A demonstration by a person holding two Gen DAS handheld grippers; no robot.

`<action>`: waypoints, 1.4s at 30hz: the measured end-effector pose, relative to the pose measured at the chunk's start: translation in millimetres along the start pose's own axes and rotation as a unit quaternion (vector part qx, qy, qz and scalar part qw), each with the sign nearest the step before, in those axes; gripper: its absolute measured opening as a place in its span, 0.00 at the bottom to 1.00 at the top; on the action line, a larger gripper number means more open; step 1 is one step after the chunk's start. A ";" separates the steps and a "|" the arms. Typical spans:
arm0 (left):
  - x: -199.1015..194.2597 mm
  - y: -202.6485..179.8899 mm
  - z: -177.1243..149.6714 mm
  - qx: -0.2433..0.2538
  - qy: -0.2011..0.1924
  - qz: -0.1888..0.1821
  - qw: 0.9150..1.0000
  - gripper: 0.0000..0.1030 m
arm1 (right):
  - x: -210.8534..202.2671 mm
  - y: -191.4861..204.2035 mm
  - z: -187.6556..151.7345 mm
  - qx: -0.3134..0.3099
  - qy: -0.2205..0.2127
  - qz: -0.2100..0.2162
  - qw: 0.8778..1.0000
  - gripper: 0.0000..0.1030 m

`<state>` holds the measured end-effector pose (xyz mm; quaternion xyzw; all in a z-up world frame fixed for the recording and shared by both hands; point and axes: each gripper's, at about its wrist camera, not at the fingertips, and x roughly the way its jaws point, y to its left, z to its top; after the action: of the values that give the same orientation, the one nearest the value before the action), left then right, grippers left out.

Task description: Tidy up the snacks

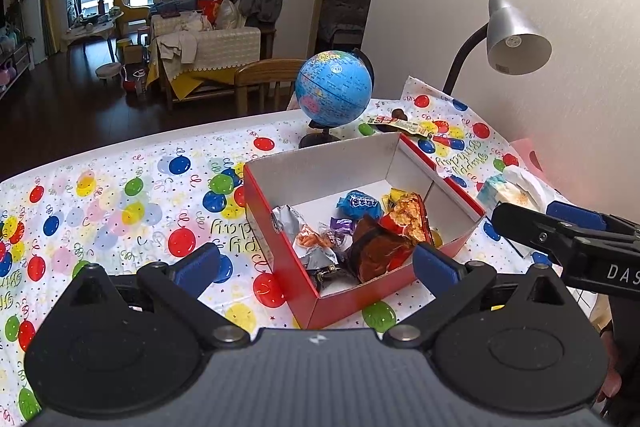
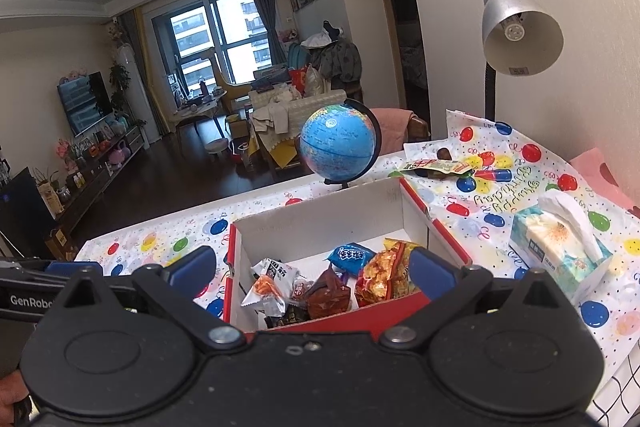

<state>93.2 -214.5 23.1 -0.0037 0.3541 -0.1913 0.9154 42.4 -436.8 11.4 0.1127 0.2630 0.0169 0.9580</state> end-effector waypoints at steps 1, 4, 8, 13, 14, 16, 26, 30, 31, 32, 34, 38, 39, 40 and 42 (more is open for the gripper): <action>-0.5 0.7 -0.1 0.000 -0.001 -0.001 1.000 1.00 | 0.0 0.0 0.1 0.001 0.001 0.000 1.000 1.00; -1.5 1.3 0.8 0.001 -0.005 -0.004 1.000 1.00 | -1.8 0.8 2.9 0.007 -0.001 0.002 1.000 1.00; -2.9 2.0 2.1 0.002 -0.009 -0.007 1.000 1.00 | -5.3 0.8 6.4 0.003 -0.008 -0.003 1.000 1.00; -4.5 2.2 3.9 0.000 -0.012 -0.008 1.000 1.00 | -5.8 -1.8 6.8 0.003 -0.009 -0.011 1.000 1.00; -5.0 2.1 4.6 -0.001 -0.014 -0.008 1.000 1.00 | -5.4 -2.3 6.7 0.004 -0.008 -0.012 1.000 1.00; -5.9 2.4 5.3 -0.001 -0.016 -0.010 1.000 1.00 | -5.1 -2.6 6.8 0.004 -0.008 -0.013 1.000 1.00; -8.9 -0.6 5.3 0.002 -0.022 -0.017 1.000 1.00 | -5.5 2.6 6.6 -0.001 -0.008 -0.005 1.000 1.00; -8.8 -0.5 5.9 0.002 -0.023 -0.016 1.000 1.00 | -4.8 3.8 5.3 0.000 -0.005 -0.004 1.000 1.00; -8.7 -0.2 5.9 0.002 -0.023 -0.015 1.000 1.00 | -4.8 4.3 4.8 0.000 -0.004 -0.003 1.000 1.00; -8.6 0.5 5.8 0.002 -0.024 -0.015 1.000 1.00 | -4.8 4.8 4.6 0.000 -0.003 -0.003 1.000 1.00; -7.9 1.0 5.9 0.001 -0.023 -0.014 1.000 1.00 | -4.5 5.4 4.9 -0.001 -0.002 -0.002 1.000 1.00; -4.6 3.2 6.0 -0.005 -0.015 -0.014 1.000 1.00 | -3.7 6.0 5.0 -0.004 0.000 0.000 1.000 1.00; -3.9 4.0 6.0 -0.007 -0.014 -0.014 1.000 1.00 | -3.3 6.1 4.9 -0.004 0.001 0.000 1.000 1.00; -3.4 4.6 5.6 -0.009 -0.013 -0.015 1.000 1.00 | -2.5 5.6 5.1 -0.004 0.001 0.000 1.000 1.00; -2.4 6.1 5.3 -0.013 -0.010 -0.014 1.000 1.00 | -2.2 5.9 4.8 -0.004 0.002 0.000 1.000 1.00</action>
<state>97.1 -208.7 27.8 -0.0221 0.3468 -0.1995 0.9162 43.1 -432.2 17.8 0.1090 0.2651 0.0184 0.9579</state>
